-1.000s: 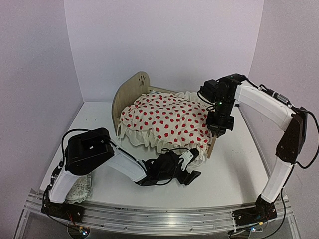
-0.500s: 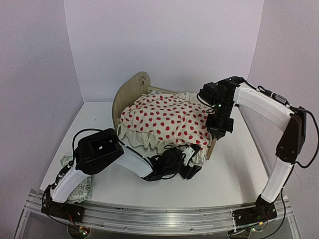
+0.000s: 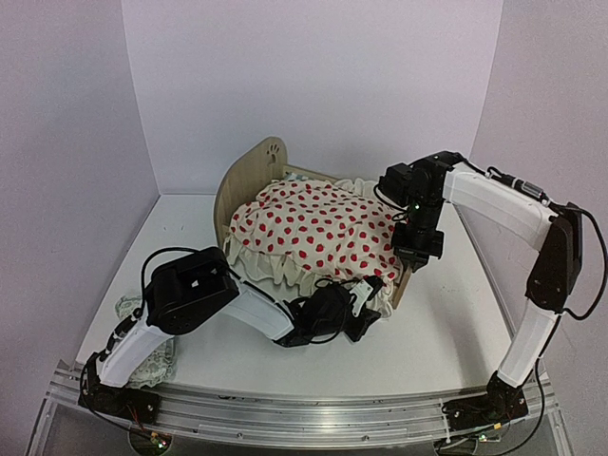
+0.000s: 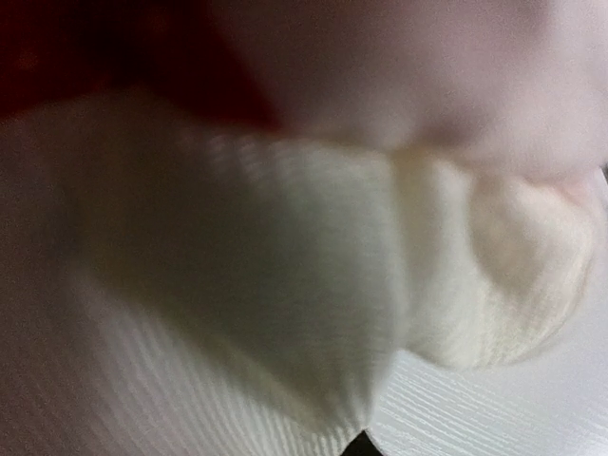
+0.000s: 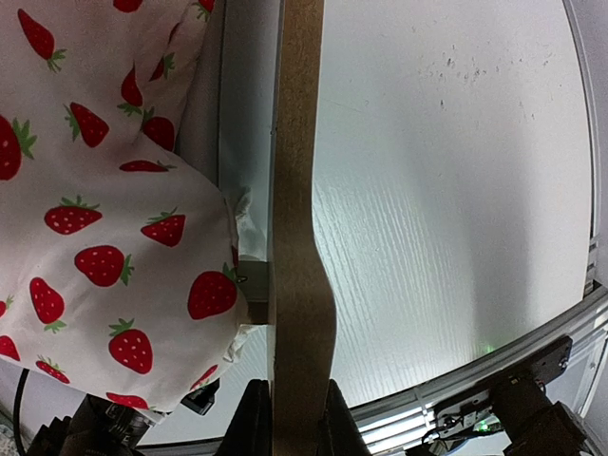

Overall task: Set up the pet bed
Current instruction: Cross the right ropes of the mattress closest to the robot.

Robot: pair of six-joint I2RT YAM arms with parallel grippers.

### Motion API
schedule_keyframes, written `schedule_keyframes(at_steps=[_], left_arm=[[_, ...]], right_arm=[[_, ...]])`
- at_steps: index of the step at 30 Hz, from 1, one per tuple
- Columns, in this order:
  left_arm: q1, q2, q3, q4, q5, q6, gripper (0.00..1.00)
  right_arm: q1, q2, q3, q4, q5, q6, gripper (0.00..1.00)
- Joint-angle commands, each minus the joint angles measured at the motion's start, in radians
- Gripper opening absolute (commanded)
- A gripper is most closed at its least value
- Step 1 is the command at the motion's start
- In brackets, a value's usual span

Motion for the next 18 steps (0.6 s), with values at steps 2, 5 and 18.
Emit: schedule_keyframes(at_steps=[2, 5, 18], left_arm=[[0.001, 0.033, 0.050, -0.066, -0.031, -0.016, 0.00], [0.001, 0.021, 0.032, -0.059, -0.033, -0.022, 0.00], [-0.011, -0.133, -0.096, -0.160, -0.027, -0.104, 0.00]], right_arm=[[0.045, -0.019, 0.001, 0.386, -0.049, -0.158, 0.00], [0.045, -0.024, -0.019, 0.393, -0.046, -0.160, 0.00], [0.045, -0.058, -0.104, 0.423, 0.006, -0.183, 0.00]])
